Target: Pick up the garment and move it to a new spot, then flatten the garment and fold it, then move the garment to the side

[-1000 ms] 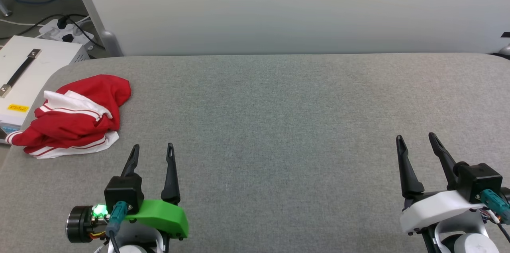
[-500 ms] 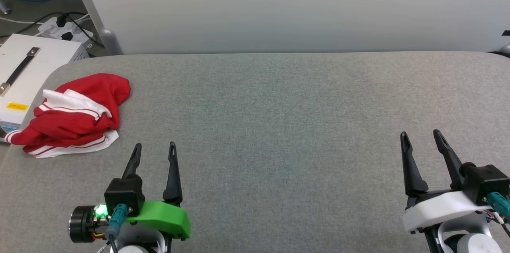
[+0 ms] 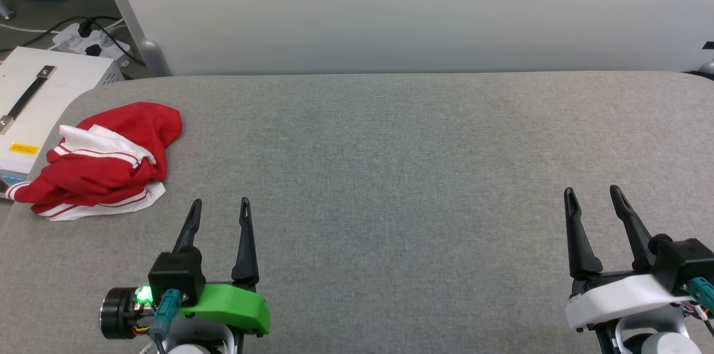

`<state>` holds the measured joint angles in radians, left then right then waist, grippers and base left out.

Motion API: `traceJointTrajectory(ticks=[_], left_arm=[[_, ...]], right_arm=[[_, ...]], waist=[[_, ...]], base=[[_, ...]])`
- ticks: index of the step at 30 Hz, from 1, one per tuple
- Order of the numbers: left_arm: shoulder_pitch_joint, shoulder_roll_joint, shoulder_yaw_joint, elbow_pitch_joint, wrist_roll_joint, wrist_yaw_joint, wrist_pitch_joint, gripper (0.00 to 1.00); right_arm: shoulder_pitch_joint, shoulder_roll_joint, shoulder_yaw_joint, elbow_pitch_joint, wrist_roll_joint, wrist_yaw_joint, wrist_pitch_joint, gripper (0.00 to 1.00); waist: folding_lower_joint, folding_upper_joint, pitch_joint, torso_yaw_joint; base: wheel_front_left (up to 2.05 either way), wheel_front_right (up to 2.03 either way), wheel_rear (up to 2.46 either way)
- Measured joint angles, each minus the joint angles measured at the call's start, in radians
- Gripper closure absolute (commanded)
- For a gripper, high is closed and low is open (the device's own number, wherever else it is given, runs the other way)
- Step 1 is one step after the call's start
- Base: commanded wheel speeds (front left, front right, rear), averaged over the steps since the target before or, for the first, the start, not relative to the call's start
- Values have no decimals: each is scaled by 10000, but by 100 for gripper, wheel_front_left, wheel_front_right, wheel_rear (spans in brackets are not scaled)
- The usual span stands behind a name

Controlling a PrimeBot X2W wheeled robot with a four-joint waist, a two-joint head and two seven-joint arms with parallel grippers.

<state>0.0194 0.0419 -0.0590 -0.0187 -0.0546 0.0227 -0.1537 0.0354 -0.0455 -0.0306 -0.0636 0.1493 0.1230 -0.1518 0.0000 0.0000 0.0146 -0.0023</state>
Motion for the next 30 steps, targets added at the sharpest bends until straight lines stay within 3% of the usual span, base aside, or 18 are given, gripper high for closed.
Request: traceJointTrajectory(ticks=[30], left_arm=[[153, 6, -190, 278, -146, 90, -594, 0]], right_arm=[[177, -4, 42, 389, 104, 8, -627, 0]], waist=[[0, 0, -6, 16]], base=[[0, 0, 0]])
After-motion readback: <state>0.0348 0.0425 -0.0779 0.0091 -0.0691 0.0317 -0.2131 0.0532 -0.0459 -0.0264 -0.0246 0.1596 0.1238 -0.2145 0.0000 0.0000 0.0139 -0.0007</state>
